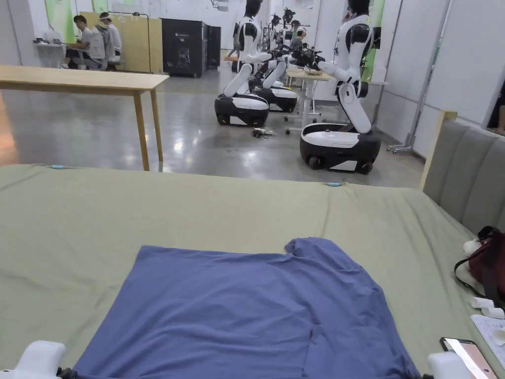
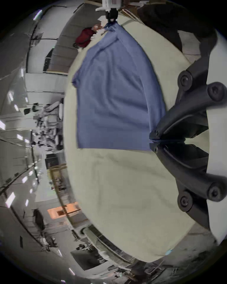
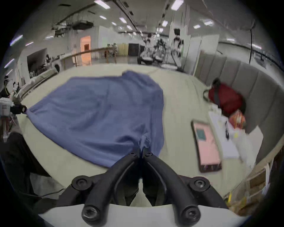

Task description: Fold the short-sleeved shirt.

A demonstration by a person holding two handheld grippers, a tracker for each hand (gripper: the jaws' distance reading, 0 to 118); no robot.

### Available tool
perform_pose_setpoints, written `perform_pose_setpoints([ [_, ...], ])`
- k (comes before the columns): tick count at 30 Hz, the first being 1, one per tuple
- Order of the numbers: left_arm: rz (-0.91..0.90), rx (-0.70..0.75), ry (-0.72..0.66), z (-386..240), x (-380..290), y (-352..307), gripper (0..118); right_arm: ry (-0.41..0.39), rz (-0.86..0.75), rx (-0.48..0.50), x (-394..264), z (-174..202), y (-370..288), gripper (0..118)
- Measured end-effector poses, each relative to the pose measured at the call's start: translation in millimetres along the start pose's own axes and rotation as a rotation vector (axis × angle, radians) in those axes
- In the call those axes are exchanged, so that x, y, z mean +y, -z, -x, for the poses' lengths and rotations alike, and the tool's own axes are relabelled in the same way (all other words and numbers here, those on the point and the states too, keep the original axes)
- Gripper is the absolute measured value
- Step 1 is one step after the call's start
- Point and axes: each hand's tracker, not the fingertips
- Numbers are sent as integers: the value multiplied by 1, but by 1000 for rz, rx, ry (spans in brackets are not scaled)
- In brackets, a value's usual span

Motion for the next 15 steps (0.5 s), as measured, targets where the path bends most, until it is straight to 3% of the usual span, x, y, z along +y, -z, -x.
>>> perform_pose_setpoints([
  [1,-8,-9,-6,1,-3,1,6,16,-3,2,-4,0,2,7],
  [2,-20,-14,-18,1,-5,-1,18,43,-16,9,-4,0,1,7],
  [3,-40,-5,-34,0,-2,-9,47,59,-38,0,0,2,-6,10],
  [4,-69,-1,-52,1,2,-16,99,70,-76,-10,6,2,-13,25],
  [5,-97,-14,-68,1,5,-25,118,77,-120,-21,13,2,-22,51],
  [6,-161,-22,-78,1,8,-39,117,90,-169,-1,21,1,-34,75],
  [7,-230,-13,-91,0,10,-55,117,97,-216,32,27,2,-49,83],
  [10,-417,-13,-97,-4,22,-97,118,88,-344,65,41,11,-86,83],
  [13,-455,10,-78,-12,17,-120,116,75,-347,70,43,22,-109,83],
  [14,-462,34,-69,-15,15,-124,107,87,-353,65,41,24,-114,78],
  [15,-454,32,-62,-16,10,-124,84,106,-369,56,36,29,-114,59],
])
